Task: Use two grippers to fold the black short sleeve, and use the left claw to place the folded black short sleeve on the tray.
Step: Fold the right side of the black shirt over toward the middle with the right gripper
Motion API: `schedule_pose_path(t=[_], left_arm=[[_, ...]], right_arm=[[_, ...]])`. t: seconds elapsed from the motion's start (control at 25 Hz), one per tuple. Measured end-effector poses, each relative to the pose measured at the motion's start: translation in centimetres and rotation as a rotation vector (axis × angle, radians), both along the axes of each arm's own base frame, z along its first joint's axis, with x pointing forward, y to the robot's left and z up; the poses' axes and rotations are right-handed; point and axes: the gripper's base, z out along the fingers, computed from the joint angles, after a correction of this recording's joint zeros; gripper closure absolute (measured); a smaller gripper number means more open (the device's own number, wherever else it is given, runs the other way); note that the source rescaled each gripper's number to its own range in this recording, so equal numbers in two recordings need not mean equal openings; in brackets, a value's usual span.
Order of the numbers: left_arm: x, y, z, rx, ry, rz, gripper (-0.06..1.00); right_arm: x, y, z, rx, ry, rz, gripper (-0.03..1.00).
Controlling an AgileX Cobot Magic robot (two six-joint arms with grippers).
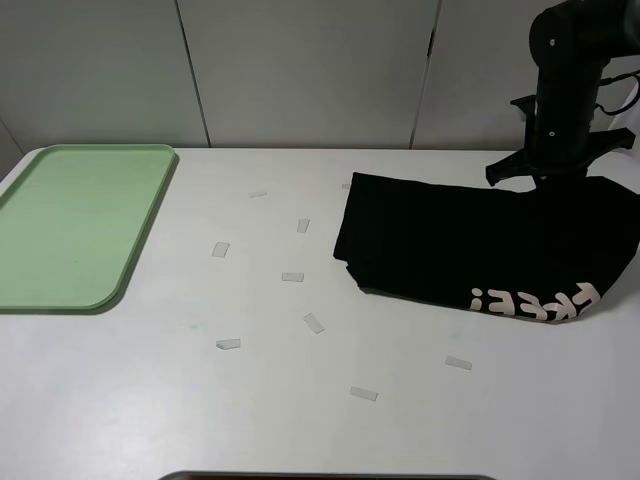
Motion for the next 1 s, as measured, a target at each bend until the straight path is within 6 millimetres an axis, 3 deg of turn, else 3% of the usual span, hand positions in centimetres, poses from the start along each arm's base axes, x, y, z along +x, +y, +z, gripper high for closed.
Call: schedule_pose_path(t=[0.28, 0.56, 0.64, 0.72, 0.76, 0.84, 1.0], left_arm=[[0.0, 0.0, 0.0, 0.0, 0.0, 0.0, -0.01], [0.0, 0.0, 0.0, 0.0, 0.0, 0.0, -0.01], [0.0, 0.0, 0.0, 0.0, -0.001, 0.0, -0.01], [0.0, 0.0, 0.0, 0.0, -0.001, 0.0, -0.01], [0.0, 0.0, 0.0, 0.0, -0.001, 0.0, -0.01], [0.0, 0.0, 0.0, 0.0, -0.001, 0.0, -0.01], [0.0, 0.0, 0.0, 0.0, -0.001, 0.0, -0.01]], right_arm=[[-0.1, 2.7, -1.5, 0.002, 0.014, 0.017, 0.94], [0.0, 3.5, -1.9, 0.046, -0.003, -0.036, 0.9], [0.0, 3.7, -2.0, 0.07, -0.008, -0.056, 0.72], [0.1, 4.0, -2.1, 0.103, -0.018, -0.07, 0.32], [0.1, 4.1, -2.1, 0.118, -0.02, -0.077, 0.18], [0.0, 4.3, -2.1, 0.141, -0.019, -0.091, 0.05], [0.6, 4.8, -1.2, 0.188, -0.036, -0.114, -0.02]])
